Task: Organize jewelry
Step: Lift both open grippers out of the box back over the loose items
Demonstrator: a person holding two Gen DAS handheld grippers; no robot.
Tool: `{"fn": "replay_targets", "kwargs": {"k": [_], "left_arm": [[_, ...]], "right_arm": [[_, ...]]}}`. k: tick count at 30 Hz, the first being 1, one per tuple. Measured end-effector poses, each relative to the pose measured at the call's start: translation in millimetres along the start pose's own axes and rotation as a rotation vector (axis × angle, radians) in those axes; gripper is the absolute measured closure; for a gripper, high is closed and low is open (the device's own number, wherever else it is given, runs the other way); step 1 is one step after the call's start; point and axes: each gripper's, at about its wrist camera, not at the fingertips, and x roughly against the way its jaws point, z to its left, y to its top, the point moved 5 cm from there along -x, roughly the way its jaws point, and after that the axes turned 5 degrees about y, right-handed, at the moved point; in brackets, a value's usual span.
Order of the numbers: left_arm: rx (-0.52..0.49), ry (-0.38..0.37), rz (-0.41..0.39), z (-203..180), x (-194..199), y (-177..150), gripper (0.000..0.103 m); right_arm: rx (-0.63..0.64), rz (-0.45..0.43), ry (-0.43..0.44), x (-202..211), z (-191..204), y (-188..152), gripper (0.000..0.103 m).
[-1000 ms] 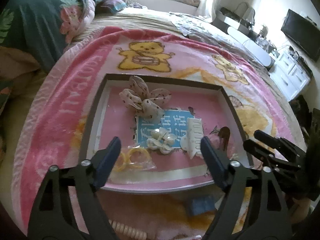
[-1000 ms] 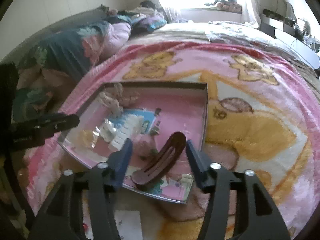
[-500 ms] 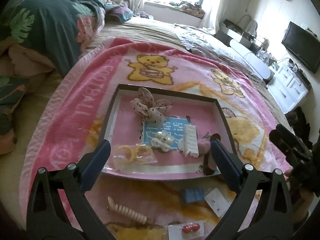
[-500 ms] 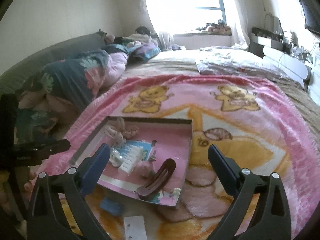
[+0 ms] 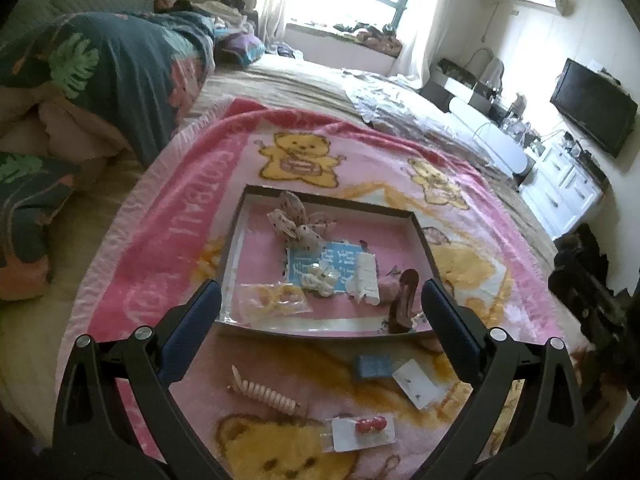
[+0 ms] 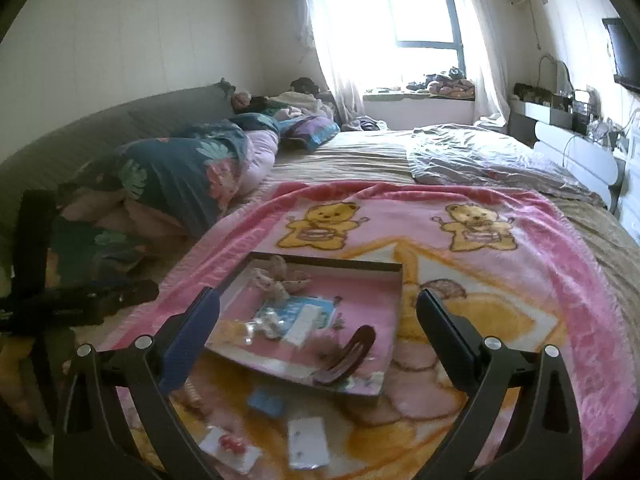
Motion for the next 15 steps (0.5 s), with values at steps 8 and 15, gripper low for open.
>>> {"fn": "replay_targets", "kwargs": {"k": [8,15], "left_arm": [[0.005,-0.018,-0.042,6,27,-4,0.009],[0.011,-0.006,-0.067,18,46,-14,0.01]], "right_arm": [[-0.011,-0.002,0.01,25,17,-9,0.005],[0.003,0.0,-0.003,42,28,-16,0.005]]}}
